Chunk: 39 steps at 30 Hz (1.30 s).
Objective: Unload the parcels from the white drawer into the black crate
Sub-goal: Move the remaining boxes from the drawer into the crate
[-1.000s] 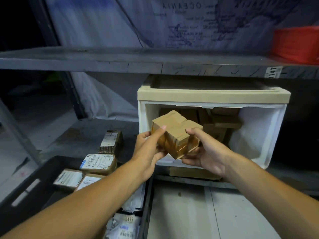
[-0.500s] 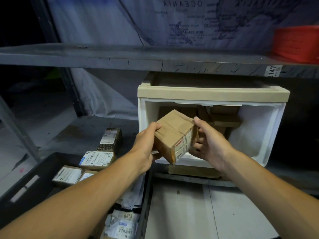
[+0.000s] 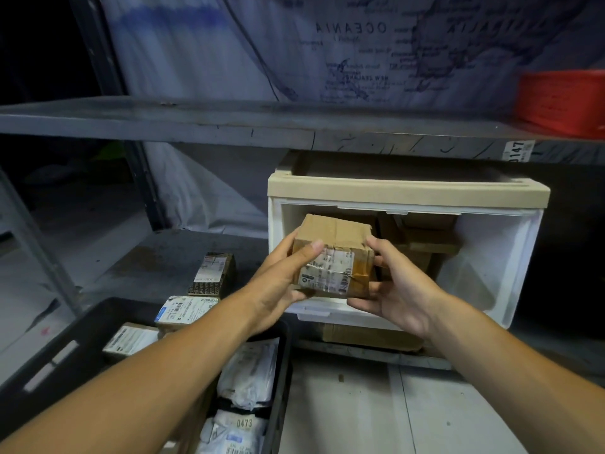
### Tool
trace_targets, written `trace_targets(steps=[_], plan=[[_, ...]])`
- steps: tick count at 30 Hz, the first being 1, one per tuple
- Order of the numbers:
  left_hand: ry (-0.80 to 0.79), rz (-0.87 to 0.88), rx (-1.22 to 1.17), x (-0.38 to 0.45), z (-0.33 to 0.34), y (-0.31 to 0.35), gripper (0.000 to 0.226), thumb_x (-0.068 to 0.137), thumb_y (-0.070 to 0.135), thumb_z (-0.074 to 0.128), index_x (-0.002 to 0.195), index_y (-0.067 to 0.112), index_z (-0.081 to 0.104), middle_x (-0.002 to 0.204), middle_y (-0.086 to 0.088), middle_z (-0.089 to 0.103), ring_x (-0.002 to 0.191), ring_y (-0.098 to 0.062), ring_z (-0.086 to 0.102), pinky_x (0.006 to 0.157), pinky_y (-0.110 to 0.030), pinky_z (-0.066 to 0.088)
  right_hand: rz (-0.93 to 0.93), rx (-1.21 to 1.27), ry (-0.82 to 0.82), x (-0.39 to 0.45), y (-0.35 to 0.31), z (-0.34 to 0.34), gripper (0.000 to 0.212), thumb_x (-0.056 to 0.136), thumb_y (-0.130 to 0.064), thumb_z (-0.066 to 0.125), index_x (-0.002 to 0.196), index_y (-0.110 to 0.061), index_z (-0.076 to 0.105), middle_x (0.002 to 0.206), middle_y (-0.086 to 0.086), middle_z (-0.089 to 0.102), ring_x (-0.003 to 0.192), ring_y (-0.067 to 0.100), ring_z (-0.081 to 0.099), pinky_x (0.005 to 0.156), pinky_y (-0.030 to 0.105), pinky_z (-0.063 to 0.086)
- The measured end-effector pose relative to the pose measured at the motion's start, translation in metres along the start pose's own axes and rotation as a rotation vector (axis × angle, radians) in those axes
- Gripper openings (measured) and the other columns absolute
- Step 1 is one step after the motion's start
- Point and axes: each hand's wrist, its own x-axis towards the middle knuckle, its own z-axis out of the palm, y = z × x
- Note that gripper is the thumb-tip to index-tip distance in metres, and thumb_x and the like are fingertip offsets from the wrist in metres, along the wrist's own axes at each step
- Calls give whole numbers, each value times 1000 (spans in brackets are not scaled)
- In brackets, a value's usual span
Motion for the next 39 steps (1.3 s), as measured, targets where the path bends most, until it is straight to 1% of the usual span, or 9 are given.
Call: trace_targets(steps=[5,9,14,18,23,25,30,35,39], plan=[[137,-51,-66,0,-5,2,44,87,40,71,125,18,64,116,-13,74,116,-29,66,101,-57,52,57,-208,-132,-1,6,1,86,64,-72,69,138,-31,54,123,18,67,112,36,66,91,50,58],[265,-101,-17,3,-6,3,33,96,44,59,120,23,67,106,-9,77,110,-27,69,98,-52,54,-67,-324,-152,1,12,2,119,48,-74,85,151,-42,35,134,-4,58,130,27,52,109,61,43],[285,-122,61,-1,-2,4,37,97,51,57,117,22,69,98,-6,79,100,-26,73,94,-51,57,-256,-537,-16,3,12,6,115,66,-53,86,159,-39,20,141,-10,44,136,18,42,118,50,36],[198,-104,190,-5,-5,8,47,93,69,48,116,34,70,99,2,79,104,-23,71,94,-49,54,-210,-415,32,8,12,0,119,49,-76,85,152,-42,35,136,-5,61,122,20,60,109,51,47],[98,-79,212,-8,-10,12,66,69,83,63,122,44,67,124,11,71,129,-20,55,110,-59,38,-73,-248,2,9,8,-3,58,83,-71,60,124,-31,67,88,-1,76,90,21,65,94,45,54],[65,-45,214,-7,-13,9,61,72,70,73,123,39,64,119,10,73,122,-19,60,103,-51,44,12,-179,-29,11,8,-4,59,87,-74,53,115,-26,72,73,1,74,85,23,64,88,46,56],[56,19,174,-5,-20,6,71,67,37,89,124,20,51,116,-3,75,105,-18,73,94,-40,58,132,-115,-91,12,7,-10,79,81,-83,47,124,-19,66,103,14,75,93,30,69,72,44,59],[157,10,211,-8,-14,5,72,69,60,76,124,22,49,105,1,74,85,-8,73,72,-32,57,1,-97,-94,13,11,-8,69,82,-80,48,128,-33,69,123,7,71,117,29,64,97,50,53],[176,-120,194,-10,-6,7,56,88,63,63,127,28,45,114,-3,68,94,-21,72,81,-48,62,-163,-53,-106,12,5,-3,68,80,-54,69,143,-34,54,133,7,67,118,27,66,92,43,58]])
